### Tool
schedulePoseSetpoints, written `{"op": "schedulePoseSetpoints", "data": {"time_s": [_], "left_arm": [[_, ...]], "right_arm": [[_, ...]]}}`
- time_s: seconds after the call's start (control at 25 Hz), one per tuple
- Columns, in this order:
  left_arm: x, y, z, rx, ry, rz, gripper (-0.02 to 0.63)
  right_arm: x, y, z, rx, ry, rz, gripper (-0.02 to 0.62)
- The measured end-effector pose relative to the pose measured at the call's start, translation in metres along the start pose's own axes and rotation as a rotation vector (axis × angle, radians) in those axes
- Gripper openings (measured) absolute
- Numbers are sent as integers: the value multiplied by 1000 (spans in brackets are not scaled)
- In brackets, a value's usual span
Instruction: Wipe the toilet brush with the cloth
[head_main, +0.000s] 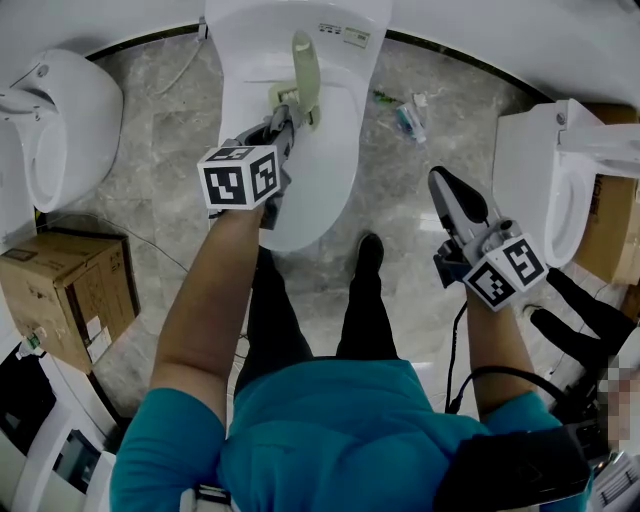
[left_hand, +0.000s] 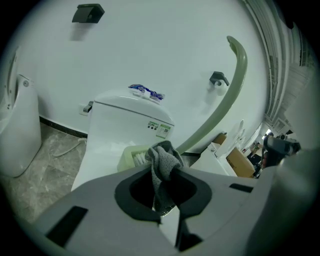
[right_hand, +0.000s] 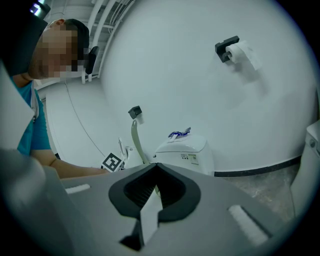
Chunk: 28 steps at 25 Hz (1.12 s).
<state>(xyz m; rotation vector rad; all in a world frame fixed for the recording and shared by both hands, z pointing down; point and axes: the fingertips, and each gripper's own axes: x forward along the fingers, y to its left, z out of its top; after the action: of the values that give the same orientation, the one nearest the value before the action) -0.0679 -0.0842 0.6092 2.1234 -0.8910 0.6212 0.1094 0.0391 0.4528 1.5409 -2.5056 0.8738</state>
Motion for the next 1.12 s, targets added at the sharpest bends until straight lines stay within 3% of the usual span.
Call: {"op": "schedulePoseSetpoints", "data": {"time_s": [0.76, 1.12], "left_arm": [[31, 34, -26, 9, 75, 92, 38], [-23, 15, 11, 39, 10, 94, 38]], "right_arm": [[5, -10, -8, 18, 12, -7, -3], [-13, -5, 24, -11, -32, -8, -3]]}}
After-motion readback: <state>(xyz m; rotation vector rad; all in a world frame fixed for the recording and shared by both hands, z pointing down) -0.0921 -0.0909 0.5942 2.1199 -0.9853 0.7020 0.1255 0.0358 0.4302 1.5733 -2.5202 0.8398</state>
